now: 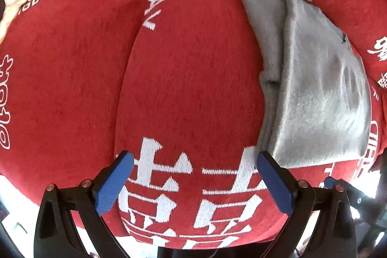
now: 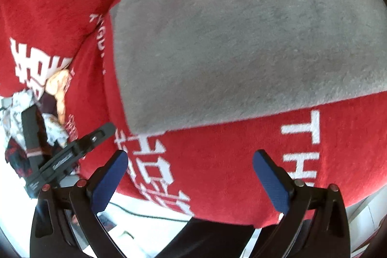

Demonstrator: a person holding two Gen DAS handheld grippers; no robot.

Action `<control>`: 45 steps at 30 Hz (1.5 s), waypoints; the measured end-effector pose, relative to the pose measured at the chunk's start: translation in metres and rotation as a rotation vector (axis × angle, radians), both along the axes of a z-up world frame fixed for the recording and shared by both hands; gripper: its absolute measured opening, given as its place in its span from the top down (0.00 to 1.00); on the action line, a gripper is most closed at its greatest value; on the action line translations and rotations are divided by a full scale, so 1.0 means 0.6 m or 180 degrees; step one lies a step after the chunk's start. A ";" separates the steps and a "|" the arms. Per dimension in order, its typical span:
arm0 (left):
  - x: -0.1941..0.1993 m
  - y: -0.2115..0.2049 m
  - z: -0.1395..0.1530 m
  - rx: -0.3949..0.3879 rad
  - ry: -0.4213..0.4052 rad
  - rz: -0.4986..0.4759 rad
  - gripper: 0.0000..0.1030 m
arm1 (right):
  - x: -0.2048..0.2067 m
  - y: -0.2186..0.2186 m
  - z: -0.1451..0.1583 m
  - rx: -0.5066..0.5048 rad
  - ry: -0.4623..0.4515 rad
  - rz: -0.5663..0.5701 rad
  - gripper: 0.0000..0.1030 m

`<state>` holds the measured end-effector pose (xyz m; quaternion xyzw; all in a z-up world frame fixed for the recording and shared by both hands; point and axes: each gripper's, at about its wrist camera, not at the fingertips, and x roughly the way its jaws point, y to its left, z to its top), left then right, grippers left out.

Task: Fold small clothes
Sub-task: 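Press the right gripper onto the folded sweater to flatten it, then grasp the grey sweater edge with the left gripper while the right gripper pinches the sweater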

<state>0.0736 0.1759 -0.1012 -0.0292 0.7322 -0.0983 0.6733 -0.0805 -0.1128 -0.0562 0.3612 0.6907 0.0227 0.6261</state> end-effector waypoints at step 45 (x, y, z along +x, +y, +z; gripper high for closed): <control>0.159 -0.237 -0.035 -0.1492 0.0110 -0.0301 0.48 | 0.052 -0.011 -0.031 0.1491 -0.0252 -0.0547 0.86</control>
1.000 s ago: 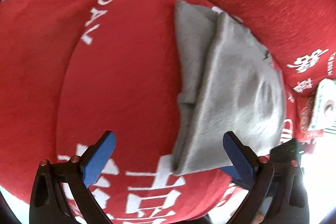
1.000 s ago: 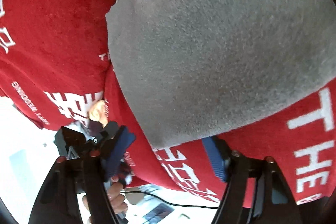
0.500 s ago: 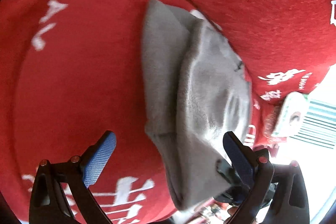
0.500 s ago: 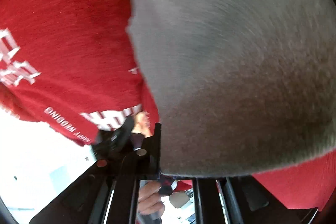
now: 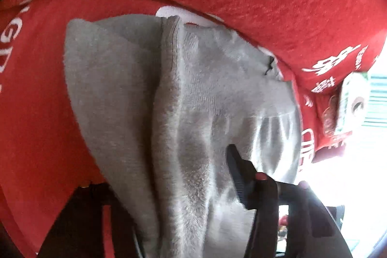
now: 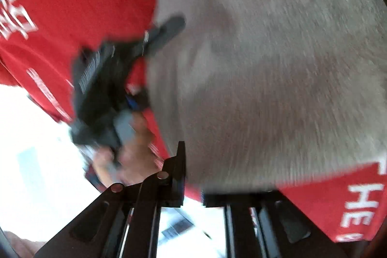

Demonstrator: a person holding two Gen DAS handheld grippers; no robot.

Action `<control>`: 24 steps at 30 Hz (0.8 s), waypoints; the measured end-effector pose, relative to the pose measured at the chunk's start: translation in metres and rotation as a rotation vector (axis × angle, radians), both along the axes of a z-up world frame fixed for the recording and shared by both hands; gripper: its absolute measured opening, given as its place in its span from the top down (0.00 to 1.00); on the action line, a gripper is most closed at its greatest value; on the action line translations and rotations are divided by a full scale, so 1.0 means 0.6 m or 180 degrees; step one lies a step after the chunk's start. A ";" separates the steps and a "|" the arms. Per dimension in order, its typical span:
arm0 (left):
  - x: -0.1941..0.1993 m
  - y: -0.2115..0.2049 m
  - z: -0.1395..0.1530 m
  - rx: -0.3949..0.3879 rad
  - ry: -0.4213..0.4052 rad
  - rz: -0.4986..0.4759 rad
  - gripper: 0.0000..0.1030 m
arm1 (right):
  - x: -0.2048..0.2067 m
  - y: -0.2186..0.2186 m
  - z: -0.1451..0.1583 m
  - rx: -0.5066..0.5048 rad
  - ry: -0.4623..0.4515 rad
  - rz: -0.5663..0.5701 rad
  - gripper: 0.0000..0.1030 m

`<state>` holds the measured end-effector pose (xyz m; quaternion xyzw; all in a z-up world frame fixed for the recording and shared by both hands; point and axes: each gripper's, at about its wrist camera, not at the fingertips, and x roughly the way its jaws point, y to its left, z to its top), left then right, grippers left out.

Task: Fold small clothes
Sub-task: 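Grasp the grey sweater edge with the left gripper while the right gripper pinches the sweater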

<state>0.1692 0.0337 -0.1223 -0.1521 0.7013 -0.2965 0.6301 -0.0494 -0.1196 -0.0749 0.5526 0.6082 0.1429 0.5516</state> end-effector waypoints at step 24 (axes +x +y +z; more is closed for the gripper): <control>-0.031 -0.047 0.111 -0.0002 -0.0529 0.0064 0.82 | -0.016 -0.174 0.003 -0.1358 -0.0254 0.0053 0.98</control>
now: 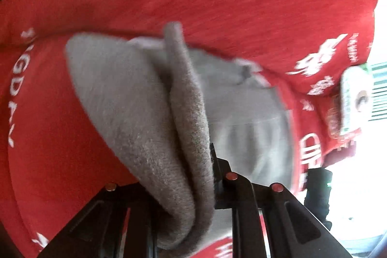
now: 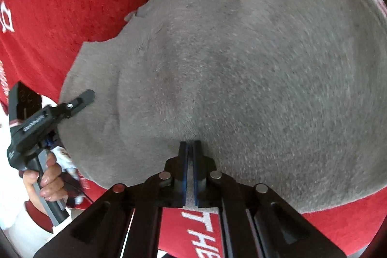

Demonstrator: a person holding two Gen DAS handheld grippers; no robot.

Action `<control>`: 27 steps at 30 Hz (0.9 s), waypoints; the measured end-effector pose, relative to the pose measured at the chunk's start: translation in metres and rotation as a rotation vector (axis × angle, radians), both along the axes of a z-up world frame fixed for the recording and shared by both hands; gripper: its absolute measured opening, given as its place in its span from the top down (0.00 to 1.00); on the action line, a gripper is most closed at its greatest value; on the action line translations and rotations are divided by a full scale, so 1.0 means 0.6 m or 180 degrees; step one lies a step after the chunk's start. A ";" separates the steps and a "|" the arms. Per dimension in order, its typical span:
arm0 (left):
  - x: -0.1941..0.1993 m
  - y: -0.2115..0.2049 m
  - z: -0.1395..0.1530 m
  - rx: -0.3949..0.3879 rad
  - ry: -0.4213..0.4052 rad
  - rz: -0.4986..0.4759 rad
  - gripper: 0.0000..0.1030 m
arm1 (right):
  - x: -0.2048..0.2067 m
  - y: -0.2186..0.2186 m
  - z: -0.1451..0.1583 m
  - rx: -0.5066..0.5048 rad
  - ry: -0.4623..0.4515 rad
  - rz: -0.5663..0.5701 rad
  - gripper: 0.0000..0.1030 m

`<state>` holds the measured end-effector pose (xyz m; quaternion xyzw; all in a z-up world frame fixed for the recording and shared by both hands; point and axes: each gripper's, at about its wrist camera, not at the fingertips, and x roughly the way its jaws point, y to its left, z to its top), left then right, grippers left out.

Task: Fold small clothes
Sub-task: 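Grasp the grey sweater edge with the left gripper while the right gripper pinches the sweater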

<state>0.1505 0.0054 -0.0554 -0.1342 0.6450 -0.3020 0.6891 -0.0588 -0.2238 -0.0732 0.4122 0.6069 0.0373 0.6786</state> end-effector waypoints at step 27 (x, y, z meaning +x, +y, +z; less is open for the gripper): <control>-0.142 -0.455 0.075 0.0644 -0.0792 -0.0987 0.56 | -0.126 -0.262 -0.058 0.1522 -0.0344 -0.1536 0.84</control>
